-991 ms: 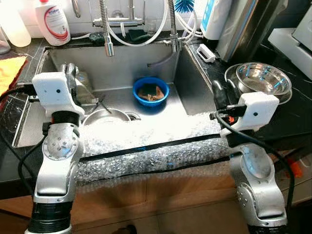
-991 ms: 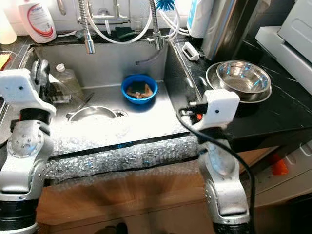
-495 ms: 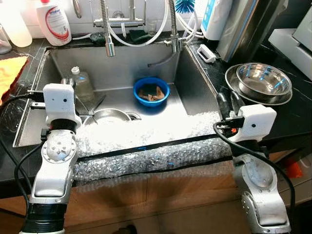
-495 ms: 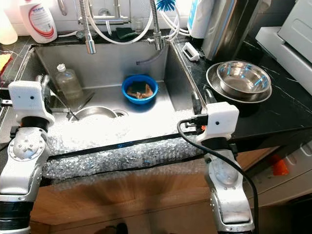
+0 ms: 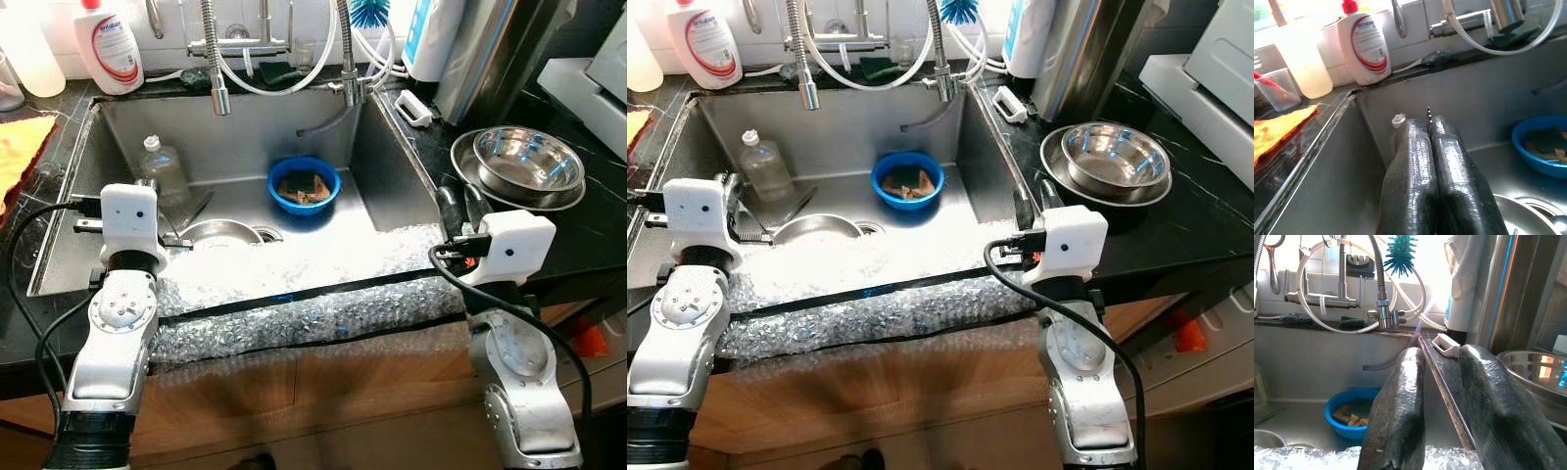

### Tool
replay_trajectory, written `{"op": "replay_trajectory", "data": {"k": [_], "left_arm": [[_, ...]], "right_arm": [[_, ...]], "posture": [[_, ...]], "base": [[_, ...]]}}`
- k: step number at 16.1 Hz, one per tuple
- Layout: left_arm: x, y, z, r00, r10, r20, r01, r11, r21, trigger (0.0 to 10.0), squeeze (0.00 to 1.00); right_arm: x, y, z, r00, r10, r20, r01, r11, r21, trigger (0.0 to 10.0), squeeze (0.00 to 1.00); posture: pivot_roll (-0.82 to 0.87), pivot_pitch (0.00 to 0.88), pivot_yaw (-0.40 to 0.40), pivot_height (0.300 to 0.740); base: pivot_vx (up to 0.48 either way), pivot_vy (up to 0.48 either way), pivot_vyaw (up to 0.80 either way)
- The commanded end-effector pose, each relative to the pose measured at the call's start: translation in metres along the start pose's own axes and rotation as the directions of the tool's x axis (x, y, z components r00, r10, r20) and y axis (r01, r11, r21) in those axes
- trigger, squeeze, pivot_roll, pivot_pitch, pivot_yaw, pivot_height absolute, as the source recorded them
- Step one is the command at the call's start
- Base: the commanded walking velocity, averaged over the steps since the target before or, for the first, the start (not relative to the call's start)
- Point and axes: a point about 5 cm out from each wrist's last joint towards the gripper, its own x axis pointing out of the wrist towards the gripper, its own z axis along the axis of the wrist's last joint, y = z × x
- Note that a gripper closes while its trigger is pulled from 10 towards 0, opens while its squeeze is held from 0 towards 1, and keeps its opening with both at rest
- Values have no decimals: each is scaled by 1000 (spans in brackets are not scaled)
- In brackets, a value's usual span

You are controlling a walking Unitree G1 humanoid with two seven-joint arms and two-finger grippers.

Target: Kitchen organization

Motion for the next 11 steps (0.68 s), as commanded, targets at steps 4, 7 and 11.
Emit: {"op": "replay_trajectory", "data": {"k": [4, 7, 11], "left_arm": [[-3, -7, -8, 998, -50, -45, 51, 998, 32, 10000, 161], [-3, -9, -7, 997, -70, -43, 71, 997, 30, 10000, 1000], [-2, -9, -5, 996, -77, -34, 78, 996, 31, 10000, 1000]], "right_arm": [[0, 0, -2, 1000, -6, 1, 6, 1000, 2, 10000, 0], [0, 1, -1, 1000, -8, 2, 8, 1000, 10, 10000, 0], [0, 3, -2, 1000, -16, -1, 16, 1000, 23, 10000, 0]], "posture": [[62, 106, -30, 740], [64, 101, -22, 740], [68, 113, -20, 740]], "base": [[0, 0, 0], [0, 0, 0], [0, 0, 0]]}}
